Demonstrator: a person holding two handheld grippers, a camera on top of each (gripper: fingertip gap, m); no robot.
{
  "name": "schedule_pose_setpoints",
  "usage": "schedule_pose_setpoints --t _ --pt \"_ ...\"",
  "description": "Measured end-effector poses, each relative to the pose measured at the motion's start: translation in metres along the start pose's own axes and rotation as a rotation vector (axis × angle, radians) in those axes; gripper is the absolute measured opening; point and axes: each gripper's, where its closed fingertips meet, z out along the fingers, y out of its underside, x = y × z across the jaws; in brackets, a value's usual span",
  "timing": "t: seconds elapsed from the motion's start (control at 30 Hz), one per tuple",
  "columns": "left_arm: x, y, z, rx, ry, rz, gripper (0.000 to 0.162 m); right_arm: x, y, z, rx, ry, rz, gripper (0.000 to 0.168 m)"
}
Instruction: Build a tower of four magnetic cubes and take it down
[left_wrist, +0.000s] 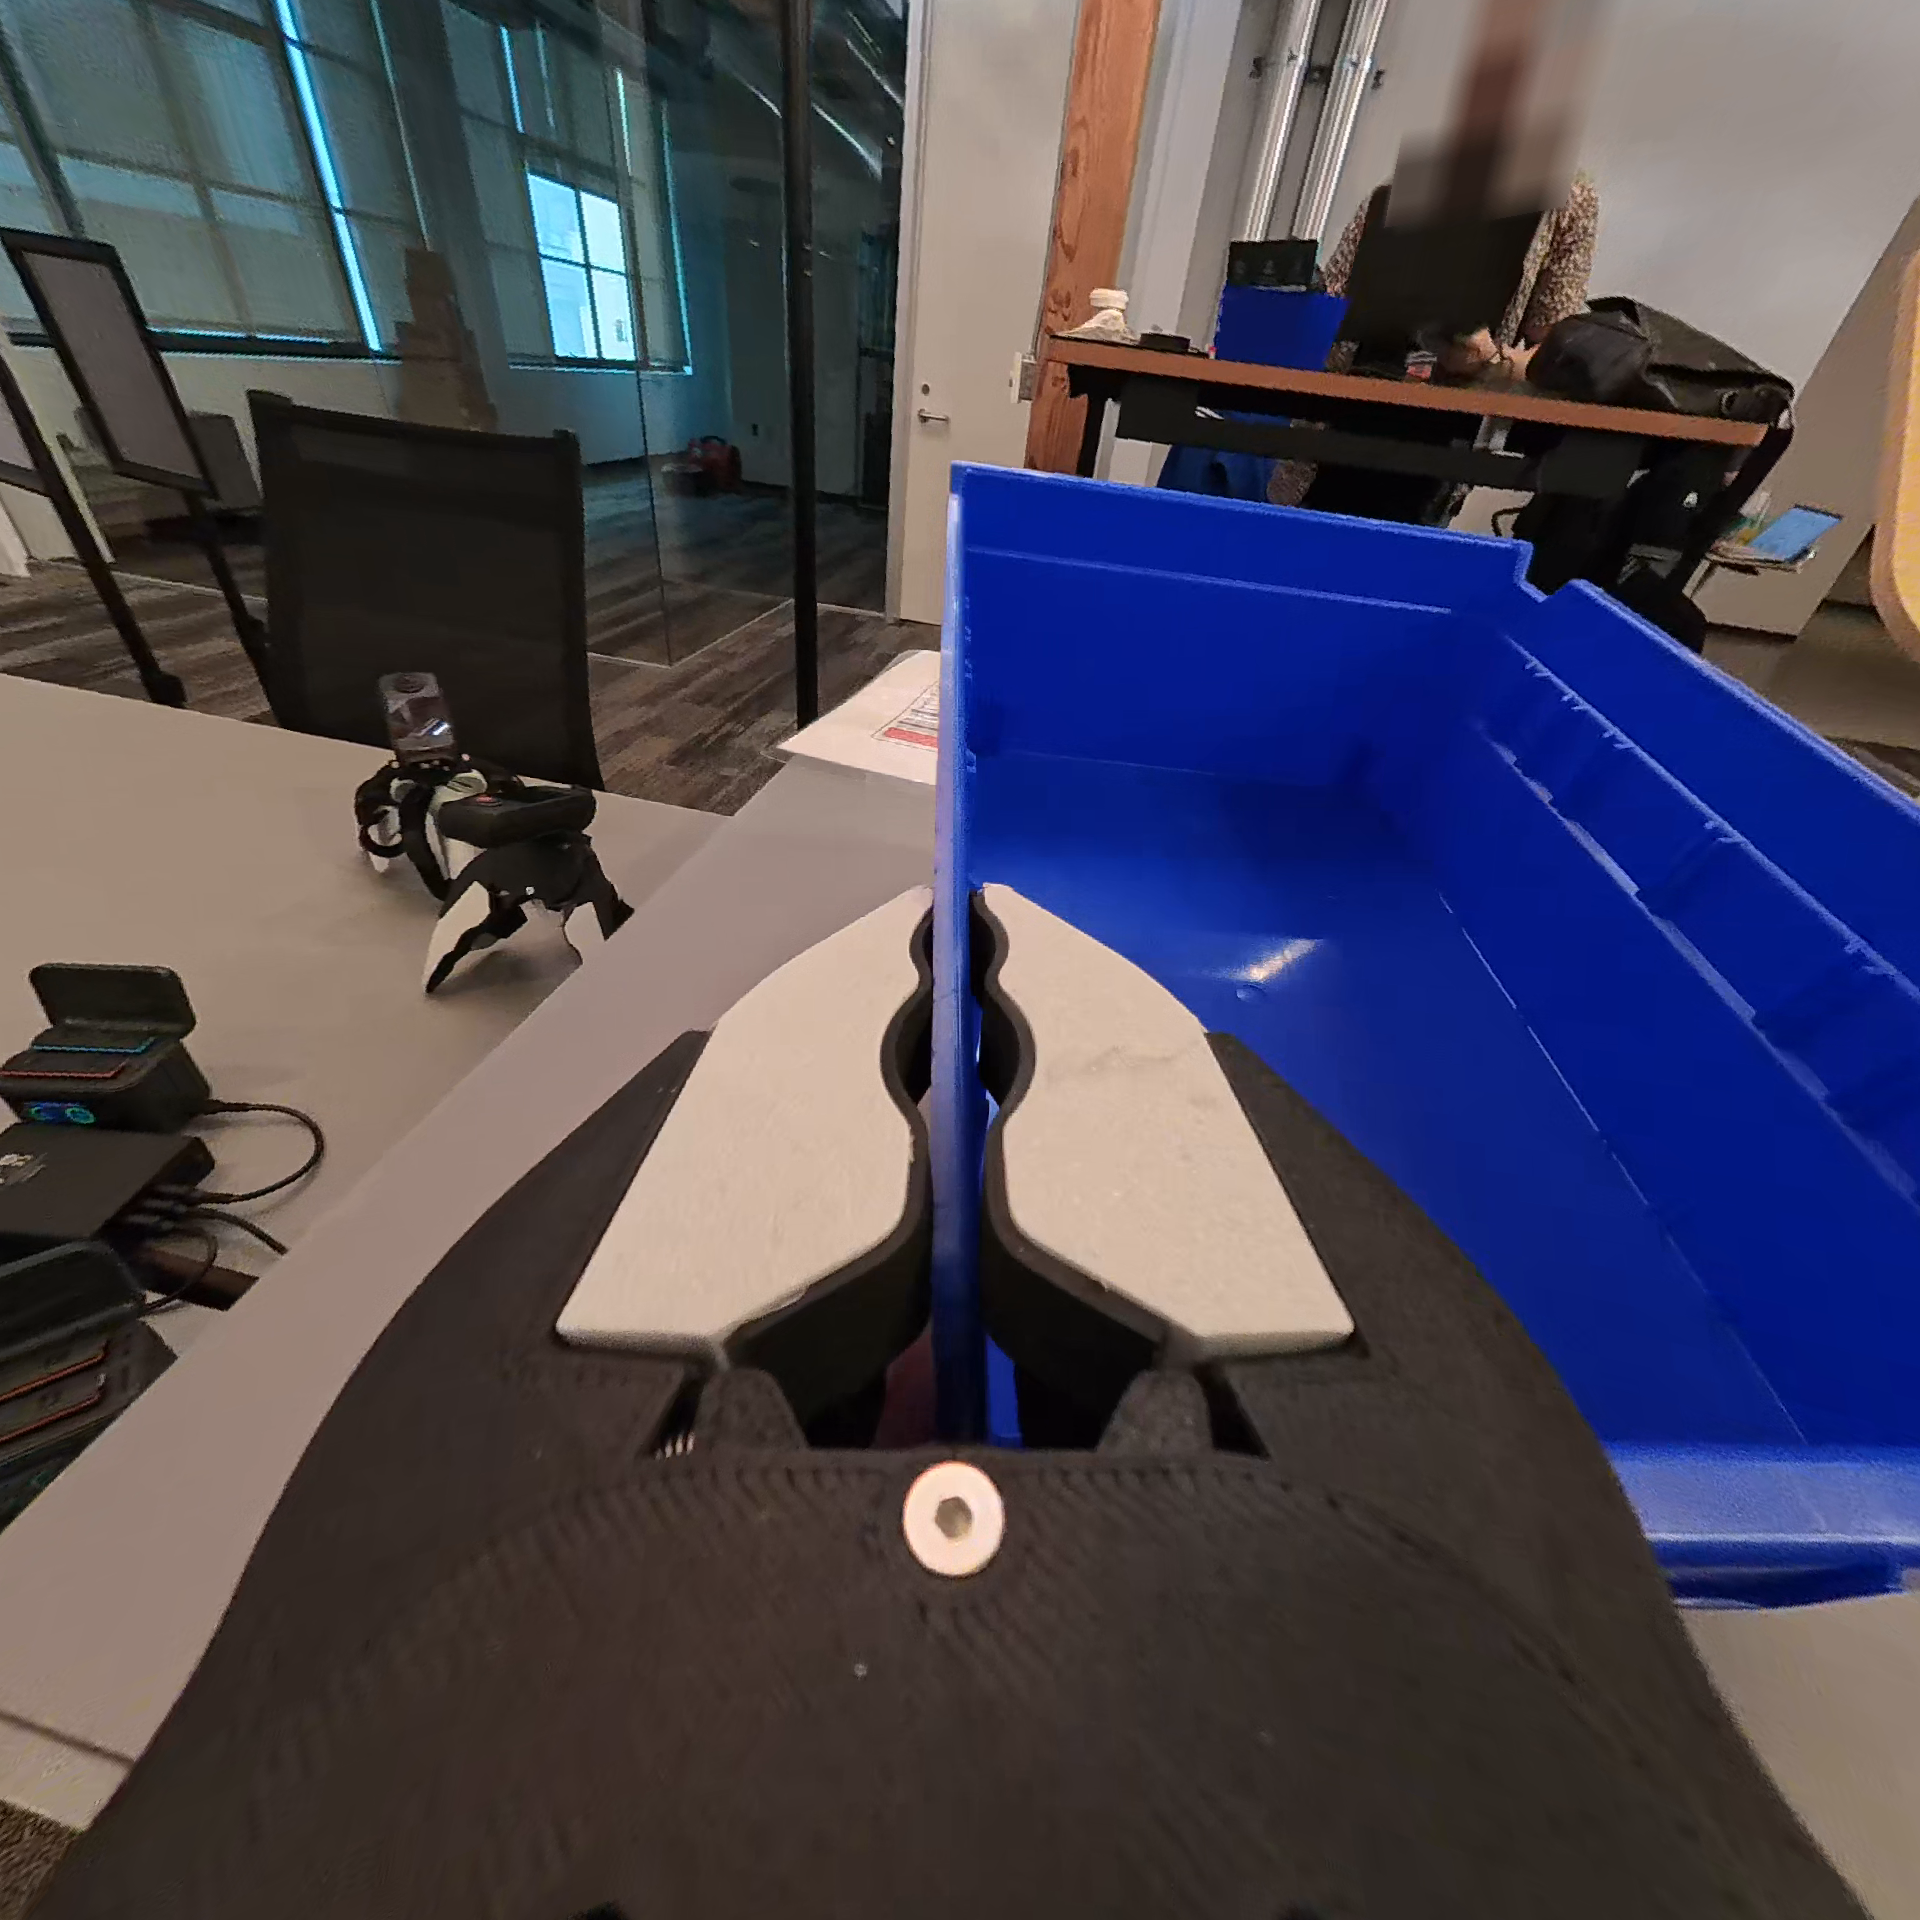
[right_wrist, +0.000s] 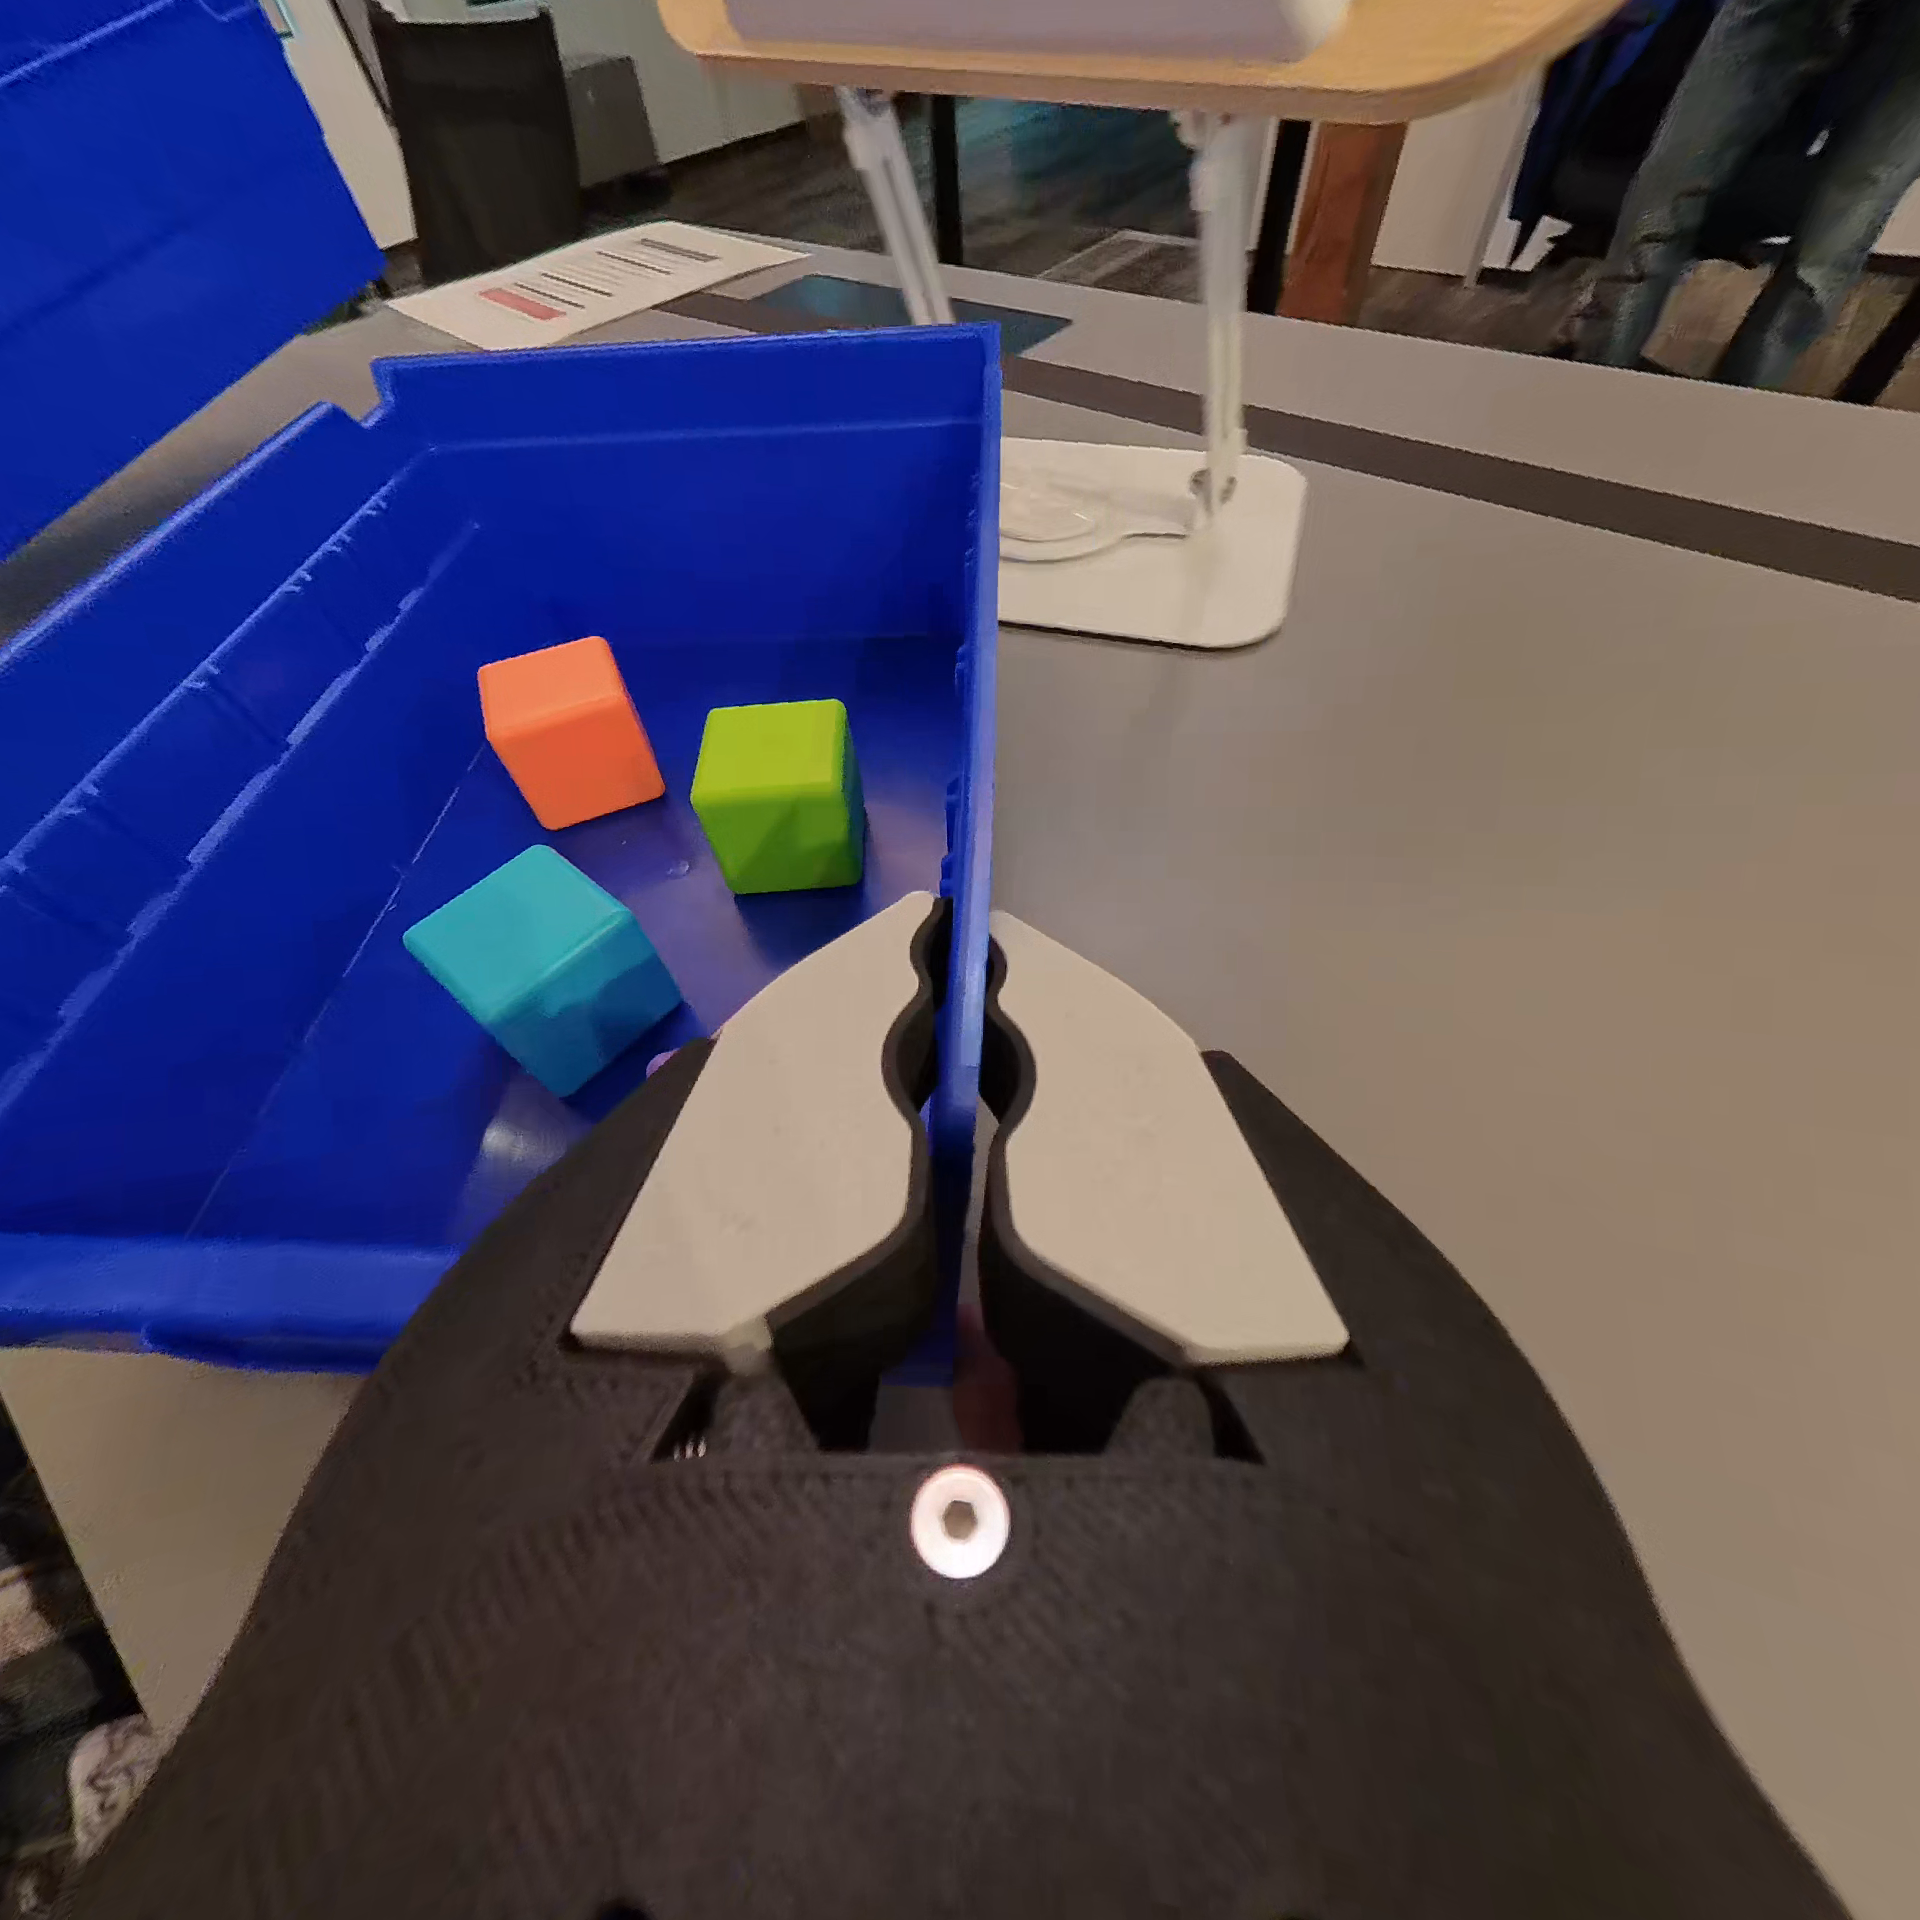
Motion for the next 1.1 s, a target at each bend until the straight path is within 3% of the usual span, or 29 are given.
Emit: schedule_pose_setpoints --t 0.37,0.5,0.57,0.63,0.73,0.8,0.87,1.0,1.1 --pt "-0.014 0.006 -0.004 0.008 -0.022 -0.021 0.002 -0.083 -0.017 0.054 0.028 -0.122 -0.028 0.002" --pt "-0.017 0.004 -0.008 0.015 -0.027 -0.017 0.002 -0.078 -0.039 0.044 0.115 -0.122 -0.052 0.034" --pt "-0.019 0.000 -0.011 0.024 -0.028 -0.017 0.002 -0.075 -0.051 0.026 0.178 -0.131 -0.155 0.037" --pt "-0.019 -0.003 -0.014 0.035 -0.028 -0.020 0.002 -0.095 -0.061 -0.001 0.267 -0.265 -0.321 0.033" --pt "-0.019 -0.008 -0.017 0.046 -0.027 -0.024 0.002 -0.137 -0.043 -0.033 0.240 -0.528 -0.533 0.036" --pt "-0.019 -0.011 -0.019 0.053 -0.028 -0.024 0.002 -0.163 -0.029 -0.047 0.256 -0.648 -0.653 0.048" --pt "-0.018 -0.012 -0.022 0.057 -0.032 -0.027 0.002 -0.180 -0.005 -0.043 0.180 -0.701 -0.785 0.049" --pt "-0.016 -0.013 -0.027 0.068 -0.041 -0.035 0.002 -0.192 0.033 -0.014 0.063 -0.644 -1.083 0.058" --pt "-0.015 -0.013 -0.030 0.070 -0.043 -0.035 0.002 -0.206 0.048 0.004 0.057 -0.633 -1.215 0.043"
